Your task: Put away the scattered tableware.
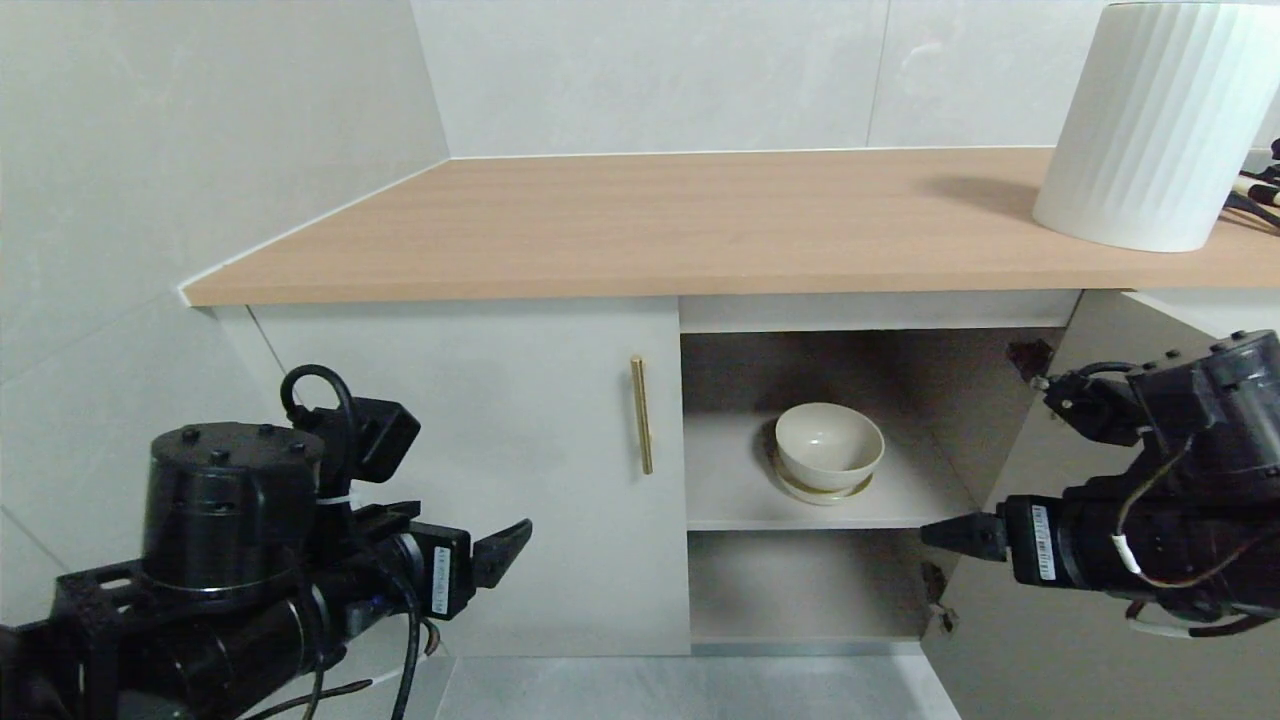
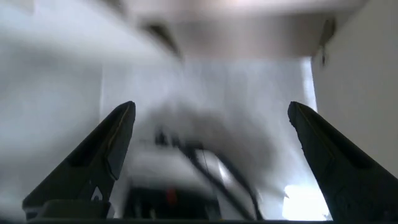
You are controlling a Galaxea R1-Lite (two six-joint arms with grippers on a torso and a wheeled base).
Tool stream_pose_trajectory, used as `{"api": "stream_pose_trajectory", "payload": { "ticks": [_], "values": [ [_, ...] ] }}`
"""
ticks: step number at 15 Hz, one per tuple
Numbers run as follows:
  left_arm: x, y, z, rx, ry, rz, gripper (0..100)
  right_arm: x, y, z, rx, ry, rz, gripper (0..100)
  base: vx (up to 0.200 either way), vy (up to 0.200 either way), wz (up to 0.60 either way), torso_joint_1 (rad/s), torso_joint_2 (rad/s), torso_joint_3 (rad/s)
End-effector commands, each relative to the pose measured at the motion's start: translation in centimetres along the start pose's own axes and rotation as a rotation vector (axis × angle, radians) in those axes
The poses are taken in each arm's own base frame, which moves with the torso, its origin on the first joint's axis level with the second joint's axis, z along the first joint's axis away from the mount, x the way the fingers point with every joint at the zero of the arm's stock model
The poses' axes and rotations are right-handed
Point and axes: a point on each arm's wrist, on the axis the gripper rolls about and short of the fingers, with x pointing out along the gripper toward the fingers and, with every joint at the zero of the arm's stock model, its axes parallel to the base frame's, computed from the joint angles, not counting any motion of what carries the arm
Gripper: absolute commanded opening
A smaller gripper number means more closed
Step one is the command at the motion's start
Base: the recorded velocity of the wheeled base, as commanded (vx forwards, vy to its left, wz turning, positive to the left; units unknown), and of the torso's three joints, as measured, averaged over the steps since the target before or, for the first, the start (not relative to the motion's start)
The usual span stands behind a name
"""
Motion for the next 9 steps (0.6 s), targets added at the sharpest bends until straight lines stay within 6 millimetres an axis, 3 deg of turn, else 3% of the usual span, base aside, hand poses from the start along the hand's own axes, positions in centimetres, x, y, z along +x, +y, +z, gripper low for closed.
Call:
{"api": "stream_pose_trajectory", "payload": {
  "ticks": [1, 7, 9],
  "values": [
    [-1.3, 0.4, 0.4, -0.013, -0.043, -0.005, 100, -2.4, -0.1, -0.1, -0.009, -0.053, 0.032, 100, 0.0, 0.0, 0.0, 0.0, 0.0, 0.0],
    [-2.5, 0.4, 1.4, -0.024, -0.095, -0.014, 100, -2.9, 0.3, -1.0, -0.04, -0.004, 0.038, 100, 0.0, 0.0, 0.0, 0.0, 0.0, 0.0],
    [-2.4, 0.4, 1.3, -0.023, -0.091, -0.011, 100, -2.9, 0.2, -1.0, -0.045, 0.0, 0.035, 100, -0.2, 0.0, 0.0, 0.005, 0.0, -0.002]
  ]
}}
